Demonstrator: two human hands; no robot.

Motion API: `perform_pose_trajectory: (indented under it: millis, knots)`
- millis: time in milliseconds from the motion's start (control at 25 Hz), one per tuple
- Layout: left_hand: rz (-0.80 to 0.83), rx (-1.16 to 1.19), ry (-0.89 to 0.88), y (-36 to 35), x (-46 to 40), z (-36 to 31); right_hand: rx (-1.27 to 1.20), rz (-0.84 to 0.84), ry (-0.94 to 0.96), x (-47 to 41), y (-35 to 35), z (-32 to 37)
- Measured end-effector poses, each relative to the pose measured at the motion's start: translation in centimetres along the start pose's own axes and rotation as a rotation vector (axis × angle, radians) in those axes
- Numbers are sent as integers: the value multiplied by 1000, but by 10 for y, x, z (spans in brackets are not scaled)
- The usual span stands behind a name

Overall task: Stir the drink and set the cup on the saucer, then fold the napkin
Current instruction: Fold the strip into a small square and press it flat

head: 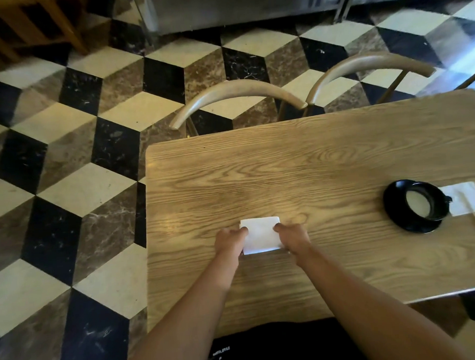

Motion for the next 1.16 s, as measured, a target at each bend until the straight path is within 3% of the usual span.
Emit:
perform_pose_trajectory:
  millis: [240,560,880,1160]
  knots:
    - [81,93,134,-5,3,24,-118,147,-10,11,3,-18]
    - [304,159,163,-66,33,19,-298,6,-99,7,69,-58]
    - [279,160,134,-170,69,-3,-280,50,39,-38,167,-68]
    - [212,143,122,-240,82,-9,-81,-88,127,-66,235,-69]
Point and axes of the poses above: each hand's wrist, its own x-axis away from the middle knuckle, its own y-axis out of the back of the hand, z = x × y, the point moved 8 cm from there along -x, towards the middle knuckle, and after that the axes turned 3 degrees about x, right-handed, at the moved point
